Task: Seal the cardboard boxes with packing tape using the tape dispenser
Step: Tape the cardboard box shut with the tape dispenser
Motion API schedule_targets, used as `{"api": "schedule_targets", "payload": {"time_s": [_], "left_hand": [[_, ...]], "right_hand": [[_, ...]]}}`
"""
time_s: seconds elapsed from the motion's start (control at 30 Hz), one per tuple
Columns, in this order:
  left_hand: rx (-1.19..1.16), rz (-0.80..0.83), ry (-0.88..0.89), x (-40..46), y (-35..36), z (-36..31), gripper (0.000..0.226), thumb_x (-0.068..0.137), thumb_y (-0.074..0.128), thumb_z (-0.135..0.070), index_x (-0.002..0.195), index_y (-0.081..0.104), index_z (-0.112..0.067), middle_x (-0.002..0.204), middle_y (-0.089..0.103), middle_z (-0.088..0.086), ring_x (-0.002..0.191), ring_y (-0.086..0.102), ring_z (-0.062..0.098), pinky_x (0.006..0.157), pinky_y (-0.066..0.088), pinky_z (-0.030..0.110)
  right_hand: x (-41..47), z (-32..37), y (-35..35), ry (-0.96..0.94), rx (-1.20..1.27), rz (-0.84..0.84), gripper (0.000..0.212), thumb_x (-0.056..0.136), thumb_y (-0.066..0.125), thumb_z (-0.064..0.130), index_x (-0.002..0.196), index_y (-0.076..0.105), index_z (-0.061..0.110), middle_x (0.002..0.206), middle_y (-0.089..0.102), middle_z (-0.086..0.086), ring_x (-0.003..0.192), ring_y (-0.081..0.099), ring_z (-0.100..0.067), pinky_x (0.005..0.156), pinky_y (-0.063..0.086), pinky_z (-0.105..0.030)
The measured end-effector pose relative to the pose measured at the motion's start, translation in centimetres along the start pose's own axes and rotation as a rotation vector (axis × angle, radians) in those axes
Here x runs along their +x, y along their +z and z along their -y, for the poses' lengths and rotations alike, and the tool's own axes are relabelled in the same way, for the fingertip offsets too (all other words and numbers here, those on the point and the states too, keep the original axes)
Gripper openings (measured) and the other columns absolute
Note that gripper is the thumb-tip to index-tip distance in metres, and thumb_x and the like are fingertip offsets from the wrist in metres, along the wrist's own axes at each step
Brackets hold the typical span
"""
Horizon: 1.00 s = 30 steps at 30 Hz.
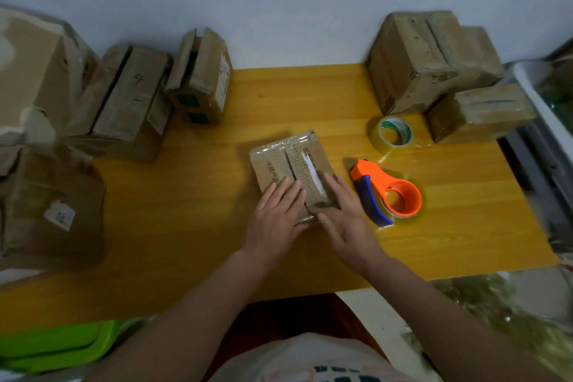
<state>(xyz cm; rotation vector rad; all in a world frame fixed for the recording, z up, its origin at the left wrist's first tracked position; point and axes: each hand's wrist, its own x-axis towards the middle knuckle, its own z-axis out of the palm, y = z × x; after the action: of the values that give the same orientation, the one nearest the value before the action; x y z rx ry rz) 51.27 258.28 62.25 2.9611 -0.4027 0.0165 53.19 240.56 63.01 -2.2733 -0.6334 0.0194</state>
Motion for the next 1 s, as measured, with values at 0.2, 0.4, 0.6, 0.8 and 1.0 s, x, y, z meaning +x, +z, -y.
{"api": "schedule_targets", "payload": {"time_s": [0.2,0.4,0.6,0.8,1.0], "left_hand": [[0.034,-0.037,0.161,-0.3,0.2,0.1,0.047,0.09,0.051,-0.045,0.132,0.058,-0.025,0.141,0.052,0.01,0.132,0.048,0.031,0.116,0.026,0.052],[0.186,0.194,0.229,2.3,-1.5,0.8,0.068,0.097,0.015,-0.059,0.148,-0.015,-0.025,0.16,-0.017,0.006,0.148,-0.017,0.022,0.12,-0.009,0.045],[0.187,0.207,0.155,2.8,-1.3,-0.6,0.071,0.1,0.024,-0.051,0.15,-0.015,-0.019,0.161,-0.014,0.007,0.149,-0.013,0.023,0.121,-0.004,0.044],[0.244,0.323,0.221,4.4,-2.4,0.3,0.074,0.1,0.022,-0.055,0.144,-0.027,-0.023,0.153,-0.03,0.004,0.147,-0.02,0.024,0.12,-0.008,0.044],[0.129,0.295,-0.052,6.0,-2.4,-2.3,0.069,0.102,0.026,-0.049,0.152,-0.016,-0.026,0.16,-0.021,0.004,0.147,-0.019,0.024,0.12,-0.008,0.043]], "right_hand": [[1.6,0.5,0.1,0.608,0.501,-0.219,0.034,0.1,0.041,0.004,0.132,0.052,0.006,0.127,0.056,-0.004,0.124,0.051,-0.019,0.105,0.041,-0.033],[2.2,0.3,-0.5,0.561,0.668,-0.157,0.034,0.102,0.036,0.002,0.133,0.051,0.002,0.122,0.058,0.0,0.108,0.056,-0.001,0.099,0.044,-0.021],[2.9,-1.3,-0.6,0.563,0.64,-0.069,0.035,0.103,0.038,0.012,0.134,0.05,0.004,0.13,0.056,-0.003,0.123,0.052,-0.013,0.107,0.04,-0.028],[1.3,-5.4,-2.2,0.817,-0.179,-0.474,0.034,0.09,0.062,0.024,0.107,0.055,-0.005,0.109,0.057,-0.023,0.109,0.049,-0.039,0.096,0.035,-0.045],[0.7,-8.1,-2.3,0.891,-0.521,0.098,0.057,0.089,0.06,0.042,0.13,0.046,0.005,0.128,0.054,-0.014,0.123,0.046,-0.032,0.11,0.022,-0.04]]}}
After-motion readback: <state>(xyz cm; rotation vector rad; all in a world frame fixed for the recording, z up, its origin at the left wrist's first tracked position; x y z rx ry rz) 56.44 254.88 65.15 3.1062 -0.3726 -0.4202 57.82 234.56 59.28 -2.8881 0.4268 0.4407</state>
